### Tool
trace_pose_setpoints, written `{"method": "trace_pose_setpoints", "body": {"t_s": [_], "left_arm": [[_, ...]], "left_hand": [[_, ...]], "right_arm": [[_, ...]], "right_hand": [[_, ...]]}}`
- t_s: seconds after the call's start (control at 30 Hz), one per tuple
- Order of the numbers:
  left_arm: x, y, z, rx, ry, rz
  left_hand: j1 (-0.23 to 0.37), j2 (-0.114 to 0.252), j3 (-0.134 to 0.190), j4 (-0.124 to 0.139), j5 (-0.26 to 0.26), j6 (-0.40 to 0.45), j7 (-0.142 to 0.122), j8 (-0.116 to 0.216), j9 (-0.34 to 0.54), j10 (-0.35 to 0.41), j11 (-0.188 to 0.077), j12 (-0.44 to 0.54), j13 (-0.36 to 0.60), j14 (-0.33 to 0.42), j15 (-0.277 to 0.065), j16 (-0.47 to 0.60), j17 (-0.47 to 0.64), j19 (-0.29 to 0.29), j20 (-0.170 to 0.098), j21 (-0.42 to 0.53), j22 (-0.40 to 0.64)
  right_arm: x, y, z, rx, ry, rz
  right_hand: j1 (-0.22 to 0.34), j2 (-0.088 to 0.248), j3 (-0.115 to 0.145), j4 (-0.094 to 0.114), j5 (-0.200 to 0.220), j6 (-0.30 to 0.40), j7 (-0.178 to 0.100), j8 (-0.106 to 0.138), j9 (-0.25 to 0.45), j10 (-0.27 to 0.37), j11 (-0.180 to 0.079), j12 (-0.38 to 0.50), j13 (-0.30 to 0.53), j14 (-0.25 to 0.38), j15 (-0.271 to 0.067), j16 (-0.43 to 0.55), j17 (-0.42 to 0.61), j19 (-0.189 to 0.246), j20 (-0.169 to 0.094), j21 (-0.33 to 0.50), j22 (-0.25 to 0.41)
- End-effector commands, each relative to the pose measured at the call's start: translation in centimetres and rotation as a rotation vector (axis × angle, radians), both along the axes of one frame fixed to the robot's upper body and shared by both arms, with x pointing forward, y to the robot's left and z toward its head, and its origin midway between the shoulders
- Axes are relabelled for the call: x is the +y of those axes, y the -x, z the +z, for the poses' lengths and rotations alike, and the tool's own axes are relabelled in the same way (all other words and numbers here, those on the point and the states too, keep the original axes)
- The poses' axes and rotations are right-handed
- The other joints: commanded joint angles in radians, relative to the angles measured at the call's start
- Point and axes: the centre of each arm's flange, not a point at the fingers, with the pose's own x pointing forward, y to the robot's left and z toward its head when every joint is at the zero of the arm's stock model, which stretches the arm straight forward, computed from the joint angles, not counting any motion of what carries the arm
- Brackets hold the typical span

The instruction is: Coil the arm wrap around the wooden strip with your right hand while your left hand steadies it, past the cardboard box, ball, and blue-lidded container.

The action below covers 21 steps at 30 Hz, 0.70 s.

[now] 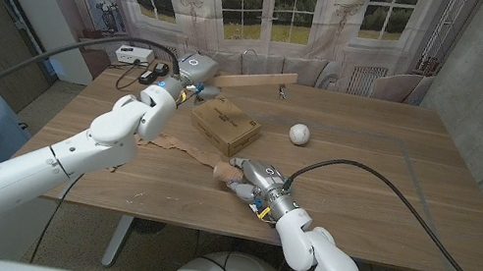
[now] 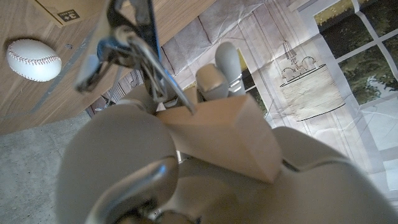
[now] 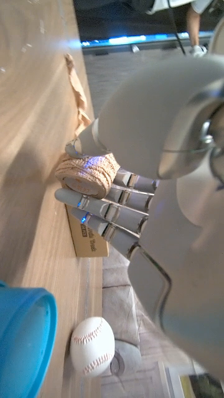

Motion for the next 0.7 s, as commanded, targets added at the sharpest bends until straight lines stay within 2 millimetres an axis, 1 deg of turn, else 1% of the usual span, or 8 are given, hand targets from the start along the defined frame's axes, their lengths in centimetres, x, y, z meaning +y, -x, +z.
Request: {"method": "trace_pose_setpoints", "body": {"t_s": [0.03, 0.1, 0.17, 0.37, 0.7], "left_arm": [[-0.5, 0.0, 0.3, -0.003, -0.011, -0.012], [-0.5, -0.1, 0.3, -0.003, -0.011, -0.013], [-0.5, -0.1, 0.4, -0.003, -0.012, -0.014], [-0.5, -0.3, 0.5, 0.003, -0.01, -0.019], [-0.5, -0.6, 0.6, 0.007, -0.006, -0.033]], "left_hand": [[-0.006, 0.005, 0.003, -0.002, 0.005, -0.011, 0.02, 0.009, -0.001, -0.003, -0.033, 0.003, 0.0, 0.005, 0.005, 0.003, 0.004, 0.008, -0.053, 0.001, 0.002], [-0.006, 0.006, 0.003, -0.003, 0.006, -0.011, 0.019, 0.013, 0.002, -0.005, -0.033, 0.003, 0.0, 0.005, 0.004, 0.001, 0.003, 0.008, -0.054, 0.003, 0.005], [-0.006, 0.006, 0.004, -0.003, 0.006, -0.012, 0.02, 0.012, -0.003, -0.003, -0.033, 0.004, 0.0, 0.006, 0.003, 0.001, 0.003, 0.008, -0.054, 0.004, 0.007], [-0.007, 0.007, 0.004, -0.003, 0.007, -0.014, 0.02, 0.015, -0.002, -0.003, -0.031, 0.004, 0.0, 0.005, 0.005, 0.001, 0.005, 0.007, -0.053, 0.002, 0.004], [-0.01, 0.007, 0.005, -0.004, 0.009, -0.014, 0.019, 0.021, -0.003, -0.002, -0.031, 0.004, 0.0, 0.008, 0.002, -0.004, 0.001, 0.008, -0.053, 0.001, 0.003]], "right_arm": [[-4.1, -0.4, 0.9, -0.102, -0.289, -0.032], [-4.4, -0.5, 0.9, -0.129, -0.325, -0.038], [-4.8, -0.5, 1.0, -0.159, -0.364, -0.043], [-5.8, -0.4, 1.5, -0.253, -0.452, -0.071], [-6.7, 0.2, 3.0, -0.384, -0.575, -0.082]], "right_hand": [[0.033, 0.115, 0.018, 0.022, 0.012, 0.375, -0.06, 0.068, 0.011, 0.228, -0.076, 0.039, 0.009, 0.0, -0.128, -0.004, 0.006, -0.005, -0.022, 0.008, 0.005], [0.033, 0.116, 0.019, 0.024, 0.015, 0.373, -0.062, 0.07, 0.015, 0.228, -0.08, 0.041, 0.012, 0.0, -0.128, -0.007, 0.007, -0.006, -0.023, 0.01, 0.006], [0.033, 0.115, 0.019, 0.025, 0.016, 0.372, -0.062, 0.071, 0.017, 0.227, -0.078, 0.043, 0.014, 0.001, -0.128, -0.007, 0.009, -0.007, -0.024, 0.012, 0.007], [0.035, 0.114, 0.02, 0.027, 0.021, 0.37, -0.064, 0.077, 0.026, 0.226, -0.083, 0.047, 0.02, 0.002, -0.131, -0.013, 0.013, -0.007, -0.025, 0.018, 0.011], [0.036, 0.113, 0.019, 0.033, 0.028, 0.368, -0.069, 0.087, 0.04, 0.228, -0.086, 0.057, 0.031, 0.008, -0.13, -0.018, 0.021, -0.006, -0.026, 0.029, 0.016]]}}
